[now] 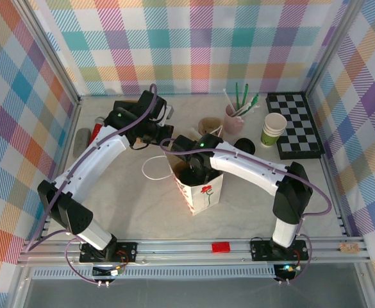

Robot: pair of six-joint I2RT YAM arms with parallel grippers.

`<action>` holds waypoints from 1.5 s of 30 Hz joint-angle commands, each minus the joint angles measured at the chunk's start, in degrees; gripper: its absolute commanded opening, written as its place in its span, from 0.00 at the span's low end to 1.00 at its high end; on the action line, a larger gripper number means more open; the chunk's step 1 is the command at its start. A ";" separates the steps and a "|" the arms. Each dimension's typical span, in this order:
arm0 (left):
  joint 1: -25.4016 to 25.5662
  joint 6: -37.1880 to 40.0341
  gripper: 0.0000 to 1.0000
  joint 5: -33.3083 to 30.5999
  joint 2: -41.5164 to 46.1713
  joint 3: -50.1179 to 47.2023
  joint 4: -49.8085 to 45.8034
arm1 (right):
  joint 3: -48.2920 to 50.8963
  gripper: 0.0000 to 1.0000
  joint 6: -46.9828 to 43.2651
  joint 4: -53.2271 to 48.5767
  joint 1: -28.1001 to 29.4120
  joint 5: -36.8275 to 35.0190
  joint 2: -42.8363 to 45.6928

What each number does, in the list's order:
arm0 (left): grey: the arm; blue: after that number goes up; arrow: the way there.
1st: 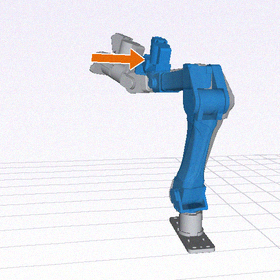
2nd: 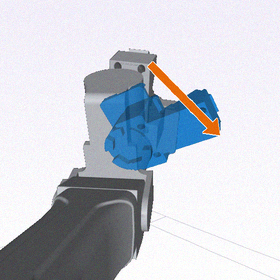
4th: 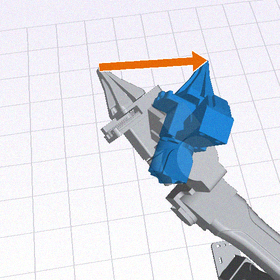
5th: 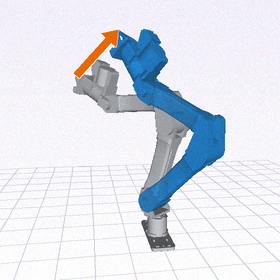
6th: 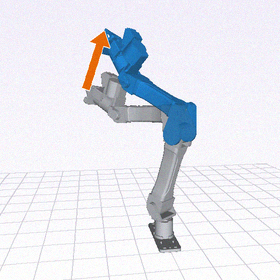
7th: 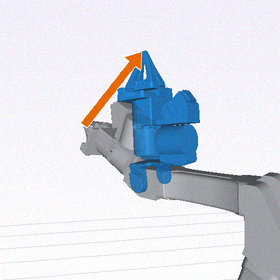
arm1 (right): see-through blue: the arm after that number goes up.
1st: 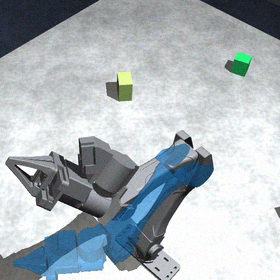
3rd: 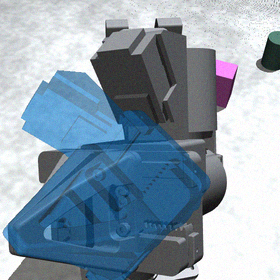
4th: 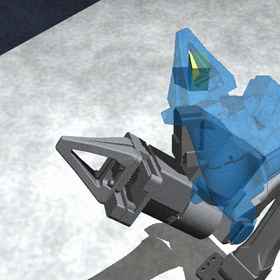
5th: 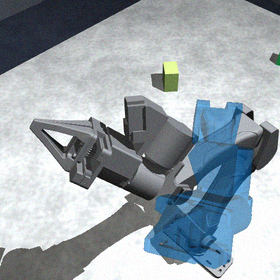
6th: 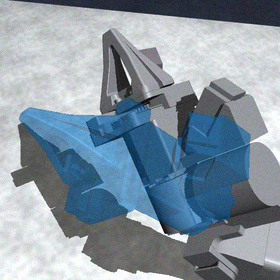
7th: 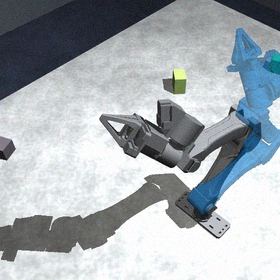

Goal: Pack the takeout coffee

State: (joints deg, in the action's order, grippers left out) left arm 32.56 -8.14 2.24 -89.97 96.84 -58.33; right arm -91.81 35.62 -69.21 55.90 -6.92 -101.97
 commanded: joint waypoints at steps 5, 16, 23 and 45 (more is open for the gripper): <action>0.44 -0.87 0.00 0.31 2.17 -0.51 0.49 | -0.23 0.47 0.39 -0.75 0.22 0.44 -1.22; 0.49 -0.83 0.00 0.14 2.35 -0.86 0.54 | 0.27 0.47 0.75 -1.45 0.25 -0.84 -1.03; 0.46 -0.56 0.00 -0.48 2.79 -0.86 0.32 | 0.61 0.47 0.93 -1.89 0.14 -1.25 -0.95; 0.40 -0.56 0.00 -0.76 2.87 -0.86 0.41 | 1.42 0.47 1.13 -2.31 -0.28 -1.88 0.02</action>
State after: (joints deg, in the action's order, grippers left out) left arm 32.56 -8.12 1.39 -89.19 96.14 -58.35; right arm -91.05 35.83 -69.60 55.83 -8.32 -102.21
